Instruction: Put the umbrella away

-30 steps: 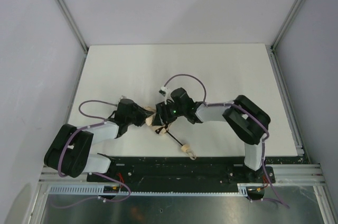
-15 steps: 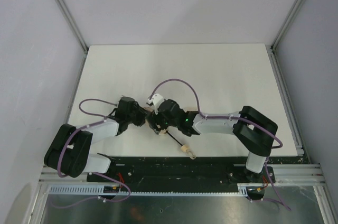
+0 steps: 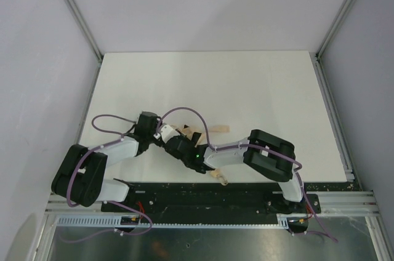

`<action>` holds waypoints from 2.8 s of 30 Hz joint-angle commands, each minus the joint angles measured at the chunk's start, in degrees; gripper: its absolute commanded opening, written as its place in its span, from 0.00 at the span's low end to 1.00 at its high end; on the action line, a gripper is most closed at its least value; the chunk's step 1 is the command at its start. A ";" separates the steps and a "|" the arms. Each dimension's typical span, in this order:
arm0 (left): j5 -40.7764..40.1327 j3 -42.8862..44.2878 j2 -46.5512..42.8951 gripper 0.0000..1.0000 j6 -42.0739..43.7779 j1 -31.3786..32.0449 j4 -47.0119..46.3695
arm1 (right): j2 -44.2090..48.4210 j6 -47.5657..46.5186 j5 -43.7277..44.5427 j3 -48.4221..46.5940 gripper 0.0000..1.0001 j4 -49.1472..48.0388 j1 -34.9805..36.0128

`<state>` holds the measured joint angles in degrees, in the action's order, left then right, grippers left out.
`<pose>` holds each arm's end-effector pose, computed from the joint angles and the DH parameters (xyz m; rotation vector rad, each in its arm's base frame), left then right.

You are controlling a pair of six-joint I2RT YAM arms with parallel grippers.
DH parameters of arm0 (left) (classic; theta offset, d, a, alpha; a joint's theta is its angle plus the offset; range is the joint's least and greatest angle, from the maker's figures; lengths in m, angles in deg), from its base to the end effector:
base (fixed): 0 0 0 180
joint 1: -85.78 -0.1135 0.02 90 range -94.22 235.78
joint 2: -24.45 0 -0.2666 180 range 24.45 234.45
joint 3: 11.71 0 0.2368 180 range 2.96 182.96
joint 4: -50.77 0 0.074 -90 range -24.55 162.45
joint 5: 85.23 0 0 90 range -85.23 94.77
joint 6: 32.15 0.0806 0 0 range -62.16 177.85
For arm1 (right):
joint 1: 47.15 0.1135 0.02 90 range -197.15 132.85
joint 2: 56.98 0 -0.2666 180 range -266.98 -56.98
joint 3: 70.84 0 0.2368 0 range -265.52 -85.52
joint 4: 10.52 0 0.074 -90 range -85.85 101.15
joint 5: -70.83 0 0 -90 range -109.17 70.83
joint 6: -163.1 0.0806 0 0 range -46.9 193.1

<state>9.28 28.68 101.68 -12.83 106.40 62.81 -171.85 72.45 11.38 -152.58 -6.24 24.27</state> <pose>0.2337 -0.0947 0.1152 -1.0607 2.3620 -0.7657 0.1804 0.4081 0.1388 -1.0087 1.8695 0.1336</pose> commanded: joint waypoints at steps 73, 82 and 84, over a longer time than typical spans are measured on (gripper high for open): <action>-1.42 -4.18 7.94 0.00 2.05 -0.57 6.81 | 10.34 -2.00 -9.62 1.34 0.96 2.60 -7.74; -0.76 -3.39 7.42 0.00 1.19 -0.54 8.68 | 0.93 -9.00 0.57 -1.63 0.86 -4.05 -2.69; -0.56 -3.21 7.10 0.00 1.12 -0.53 8.98 | -0.98 -8.89 1.56 -1.72 0.81 -4.58 -2.49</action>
<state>11.57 28.33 105.42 -13.64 105.31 56.10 -169.89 66.66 6.88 -151.82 -6.96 21.21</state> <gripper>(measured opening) 0.417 0.849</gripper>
